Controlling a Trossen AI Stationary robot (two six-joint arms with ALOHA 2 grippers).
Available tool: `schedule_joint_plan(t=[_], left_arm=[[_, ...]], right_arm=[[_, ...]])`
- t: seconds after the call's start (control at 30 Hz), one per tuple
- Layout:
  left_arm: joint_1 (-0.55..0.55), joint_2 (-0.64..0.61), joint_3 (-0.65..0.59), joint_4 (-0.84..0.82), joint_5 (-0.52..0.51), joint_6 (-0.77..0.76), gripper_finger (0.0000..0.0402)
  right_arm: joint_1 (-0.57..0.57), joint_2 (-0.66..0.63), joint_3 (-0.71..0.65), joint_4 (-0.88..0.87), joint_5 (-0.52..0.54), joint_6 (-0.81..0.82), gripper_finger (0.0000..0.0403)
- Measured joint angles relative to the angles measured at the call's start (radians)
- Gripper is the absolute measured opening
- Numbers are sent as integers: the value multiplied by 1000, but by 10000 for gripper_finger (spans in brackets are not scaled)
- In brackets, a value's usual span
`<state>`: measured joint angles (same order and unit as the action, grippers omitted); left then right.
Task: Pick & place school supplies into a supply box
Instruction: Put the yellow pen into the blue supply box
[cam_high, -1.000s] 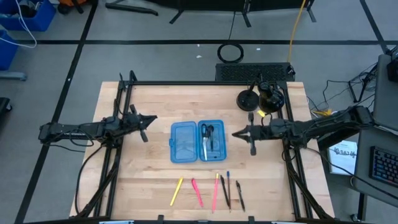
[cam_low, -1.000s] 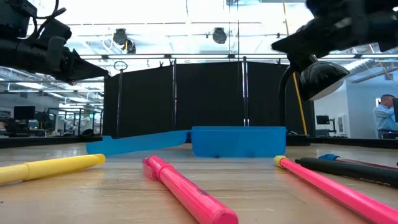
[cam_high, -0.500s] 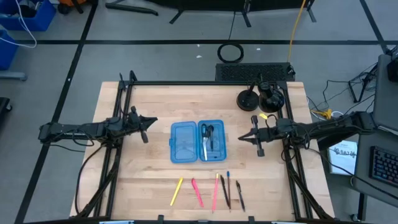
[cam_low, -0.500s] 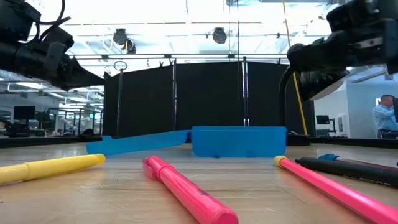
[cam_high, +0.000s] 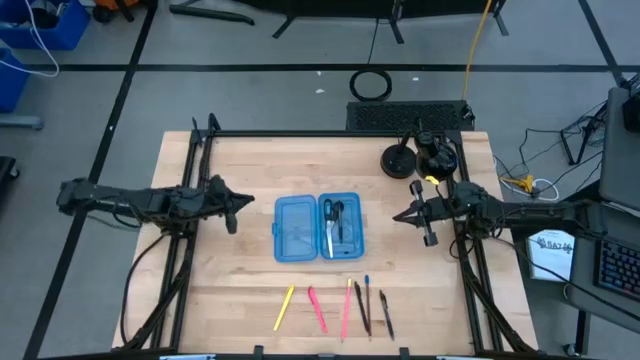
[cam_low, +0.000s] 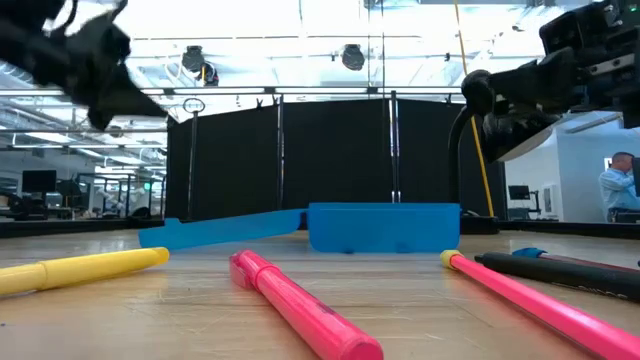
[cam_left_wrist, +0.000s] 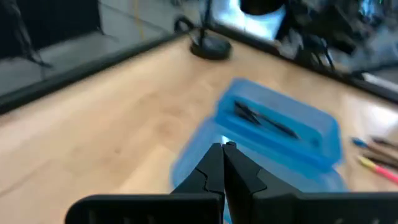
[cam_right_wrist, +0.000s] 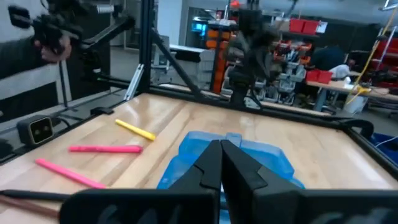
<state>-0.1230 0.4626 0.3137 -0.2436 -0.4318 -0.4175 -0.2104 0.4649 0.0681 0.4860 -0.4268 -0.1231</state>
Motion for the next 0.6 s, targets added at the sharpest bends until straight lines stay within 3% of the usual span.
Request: schedule_joint_plan(t=[0.13,0.27,0.43,0.6], left_arm=[[-151,242,285,-180,-70,-61,2],[-277,527,604,-578,-118,-359,2],[-415,901,980,-1015,-17,-758,1],[-528,1228,1298,-1247,105,-1003,3]], right_arm=[[-65,-14,-1,-27,-53,40,0],[-104,-15,-1,-38,-99,66,0],[-110,-16,-1,-47,-104,66,0],[-110,-19,-2,-33,-106,71,0]])
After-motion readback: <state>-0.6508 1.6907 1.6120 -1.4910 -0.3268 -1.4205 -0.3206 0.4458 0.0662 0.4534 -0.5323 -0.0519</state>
